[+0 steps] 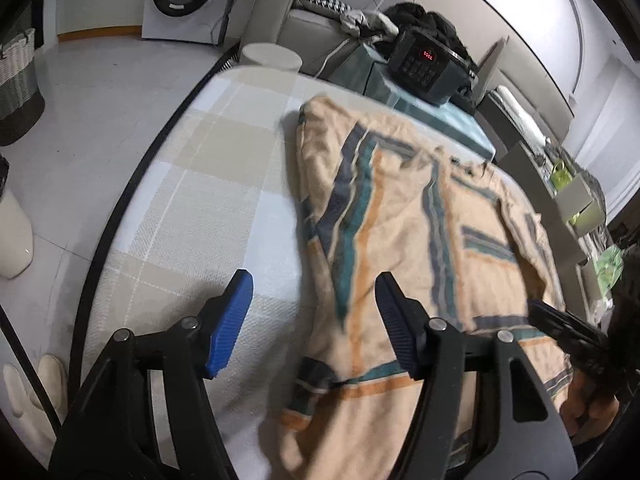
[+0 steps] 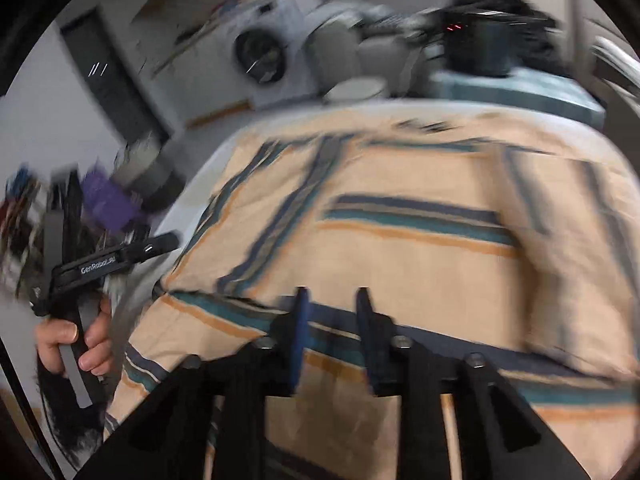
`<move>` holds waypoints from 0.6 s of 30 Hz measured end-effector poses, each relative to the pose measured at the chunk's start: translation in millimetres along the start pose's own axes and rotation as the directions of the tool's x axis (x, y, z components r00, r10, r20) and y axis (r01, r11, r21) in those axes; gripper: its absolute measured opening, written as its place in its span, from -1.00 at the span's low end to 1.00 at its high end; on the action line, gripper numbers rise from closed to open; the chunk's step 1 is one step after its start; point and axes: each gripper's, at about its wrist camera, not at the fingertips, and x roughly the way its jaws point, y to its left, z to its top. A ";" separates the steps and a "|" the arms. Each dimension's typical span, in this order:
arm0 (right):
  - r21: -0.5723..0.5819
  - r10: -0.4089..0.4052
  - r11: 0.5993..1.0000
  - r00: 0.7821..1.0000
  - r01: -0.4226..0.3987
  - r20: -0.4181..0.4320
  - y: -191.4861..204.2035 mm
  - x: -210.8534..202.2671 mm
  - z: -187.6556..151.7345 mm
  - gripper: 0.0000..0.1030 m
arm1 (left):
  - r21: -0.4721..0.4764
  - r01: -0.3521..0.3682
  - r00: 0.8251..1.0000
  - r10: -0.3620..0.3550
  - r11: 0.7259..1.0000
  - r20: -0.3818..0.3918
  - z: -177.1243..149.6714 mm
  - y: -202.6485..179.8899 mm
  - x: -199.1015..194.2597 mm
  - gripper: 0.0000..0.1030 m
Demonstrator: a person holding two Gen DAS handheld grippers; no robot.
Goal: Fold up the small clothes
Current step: 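Grasp the folded side edge with the right tool and straighten it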
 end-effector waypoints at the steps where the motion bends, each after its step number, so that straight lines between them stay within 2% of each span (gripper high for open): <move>1: 0.033 -0.019 0.999 0.999 0.018 0.041 -19.6 -18.5 -4.2 -0.13 | 0.008 0.011 1.000 -0.012 1.000 0.015 0.3 -9.7 -7.5 0.18; 3: 0.080 -0.073 0.995 0.993 0.066 0.091 -47.0 -44.9 -15.0 -0.09 | 0.031 0.013 0.999 -0.014 0.999 0.033 -2.3 -28.9 -16.5 0.22; 4: 0.116 -0.108 0.989 0.989 0.096 0.102 -66.9 -55.2 -21.3 -0.09 | 0.055 0.012 0.999 -0.014 0.998 0.037 -4.8 -41.7 -19.7 0.34; 5: 0.143 -0.122 0.984 0.988 0.108 0.094 -78.5 -58.0 -24.6 -0.09 | 0.096 0.016 0.999 -0.020 0.995 0.037 -9.1 -60.2 -21.9 0.58; 6: 0.164 -0.130 0.980 0.988 0.116 0.078 -89.2 -59.9 -28.4 -0.09 | 0.134 0.022 0.999 -0.028 0.991 0.039 -13.6 -75.9 -22.1 0.68; 8: 0.175 -0.122 0.978 0.991 0.110 0.062 -101.1 -56.4 -29.4 -0.09 | 0.207 0.038 0.998 -0.047 0.978 0.041 -23.8 -105.6 -19.9 0.84; 10: 0.138 -0.089 0.987 0.992 0.077 0.089 -99.4 -49.9 -27.9 -0.09 | 0.260 0.045 0.998 -0.055 0.964 0.034 -31.7 -126.8 -12.9 0.97; 12: 0.102 -0.085 0.992 0.992 0.075 0.090 -93.7 -38.0 -22.4 -0.09 | 0.284 0.040 0.998 -0.050 0.958 0.028 -36.7 -139.6 -4.7 0.97; 15: 0.063 -0.102 0.993 0.992 0.097 0.074 -85.2 -13.8 -12.7 -0.11 | 0.271 0.051 0.999 -0.054 0.961 0.004 -39.6 -140.0 6.3 0.97; 16: 0.044 -0.154 0.987 0.986 0.152 0.055 -86.4 -1.2 -9.3 -0.33 | 0.266 0.054 0.998 -0.055 0.963 -0.002 -40.3 -137.3 9.0 0.97; 18: 0.043 -0.204 0.978 0.979 0.204 0.012 -88.3 15.1 -5.6 -0.54 | 0.255 0.051 0.999 -0.050 0.966 -0.009 -39.9 -129.8 13.5 0.97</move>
